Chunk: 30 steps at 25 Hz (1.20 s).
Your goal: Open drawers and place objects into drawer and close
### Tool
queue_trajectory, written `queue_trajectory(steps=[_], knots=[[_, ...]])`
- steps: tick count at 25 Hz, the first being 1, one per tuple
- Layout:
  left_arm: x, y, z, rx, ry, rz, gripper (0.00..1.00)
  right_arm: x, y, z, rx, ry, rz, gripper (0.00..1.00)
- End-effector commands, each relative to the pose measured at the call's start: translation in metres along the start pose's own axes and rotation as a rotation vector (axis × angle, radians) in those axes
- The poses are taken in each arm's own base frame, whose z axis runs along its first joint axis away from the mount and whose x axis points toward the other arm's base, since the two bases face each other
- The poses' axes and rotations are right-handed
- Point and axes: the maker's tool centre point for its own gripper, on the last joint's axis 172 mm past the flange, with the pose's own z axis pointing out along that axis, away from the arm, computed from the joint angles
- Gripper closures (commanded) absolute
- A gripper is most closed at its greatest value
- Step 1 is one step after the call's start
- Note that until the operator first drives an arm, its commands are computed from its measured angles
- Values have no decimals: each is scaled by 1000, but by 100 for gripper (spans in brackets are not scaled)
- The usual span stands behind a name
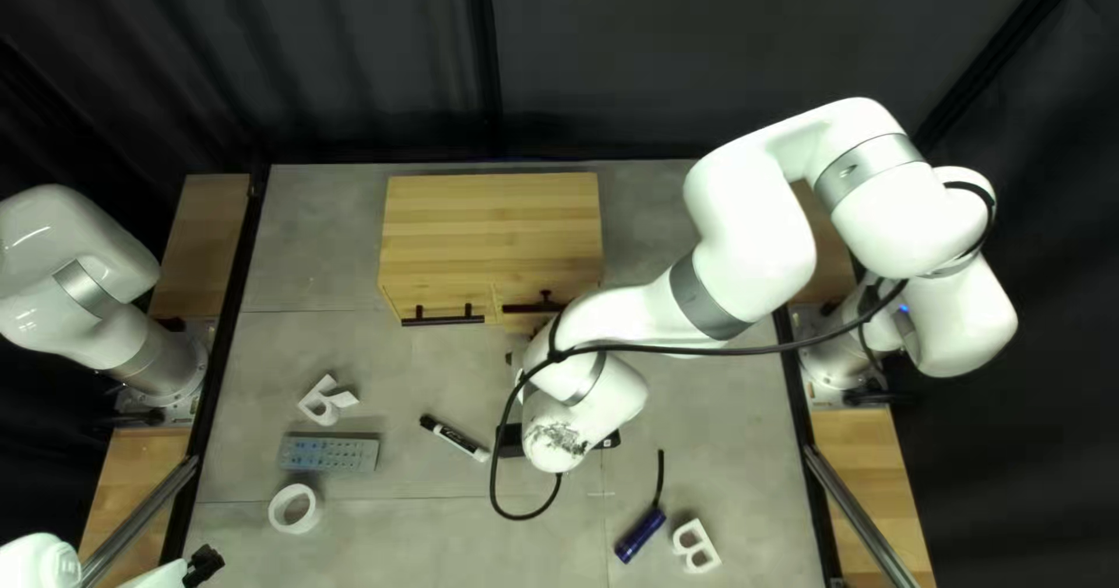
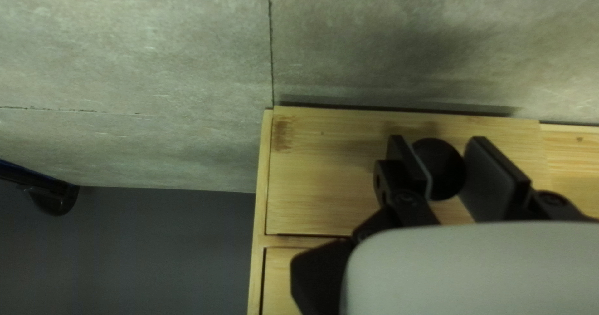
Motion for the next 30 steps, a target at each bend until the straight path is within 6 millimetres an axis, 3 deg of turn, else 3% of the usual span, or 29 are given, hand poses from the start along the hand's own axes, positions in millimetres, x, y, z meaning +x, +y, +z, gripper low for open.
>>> queue_trajectory(steps=[1, 30], knots=[[0, 0, 0, 0, 0, 0, 0, 1, -1, -2, -1, -2, -2, 98], [0, 0, 0, 0, 0, 0, 0, 18, -1, -12, -6, -4, -17, 98]])
